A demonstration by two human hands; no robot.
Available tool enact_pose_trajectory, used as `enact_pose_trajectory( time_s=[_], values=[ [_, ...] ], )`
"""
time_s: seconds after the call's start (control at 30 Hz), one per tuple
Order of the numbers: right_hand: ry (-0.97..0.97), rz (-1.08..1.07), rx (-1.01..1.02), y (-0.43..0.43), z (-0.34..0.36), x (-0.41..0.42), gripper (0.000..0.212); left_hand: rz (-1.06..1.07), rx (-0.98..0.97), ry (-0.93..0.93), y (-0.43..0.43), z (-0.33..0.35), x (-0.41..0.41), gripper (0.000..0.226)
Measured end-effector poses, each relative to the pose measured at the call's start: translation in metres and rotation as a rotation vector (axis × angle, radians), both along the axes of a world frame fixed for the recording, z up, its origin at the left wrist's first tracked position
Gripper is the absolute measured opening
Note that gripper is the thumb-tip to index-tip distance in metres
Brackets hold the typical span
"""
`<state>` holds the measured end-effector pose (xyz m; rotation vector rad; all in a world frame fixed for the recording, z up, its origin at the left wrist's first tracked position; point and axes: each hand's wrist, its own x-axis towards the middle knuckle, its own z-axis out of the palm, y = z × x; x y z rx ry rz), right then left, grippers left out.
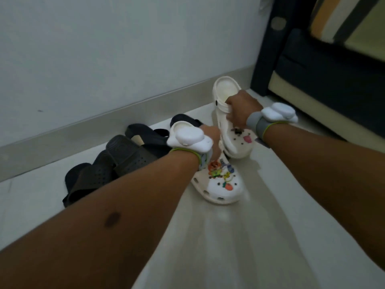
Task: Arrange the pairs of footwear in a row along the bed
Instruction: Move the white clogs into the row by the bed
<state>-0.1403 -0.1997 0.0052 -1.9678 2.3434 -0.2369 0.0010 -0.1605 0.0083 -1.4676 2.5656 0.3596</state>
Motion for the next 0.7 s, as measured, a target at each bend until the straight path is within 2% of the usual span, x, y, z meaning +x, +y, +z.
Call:
enact_pose_trajectory(
  time_s=[0.03, 0.13, 0.3, 0.43, 0.7],
  values=[
    [0.004, -0.022, -0.012, 0.025, 0.015, -0.013, 0.035, -0.057, -0.044, 0.012, 0.008, 0.008, -0.008, 0.034],
    [-0.025, -0.042, 0.002, 0.078, 0.036, -0.028, 0.032, -0.122, -0.093, -0.002, 0.021, 0.026, -0.009, 0.025],
    [-0.095, -0.310, 0.048, 0.227, 0.075, -0.094, 0.033, -0.367, -0.063, 0.085, 0.089, 0.065, -0.078, 0.028],
    [-0.165, -0.491, 0.072, 0.316, 0.074, -0.122, 0.028, -0.527, -0.054, 0.091, 0.138, 0.060, -0.131, 0.032],
    [-0.299, -0.885, 0.044, 0.473, 0.041, -0.166, 0.043, -0.769, 0.035, 0.180, 0.269, 0.031, -0.236, 0.033]
  ],
)
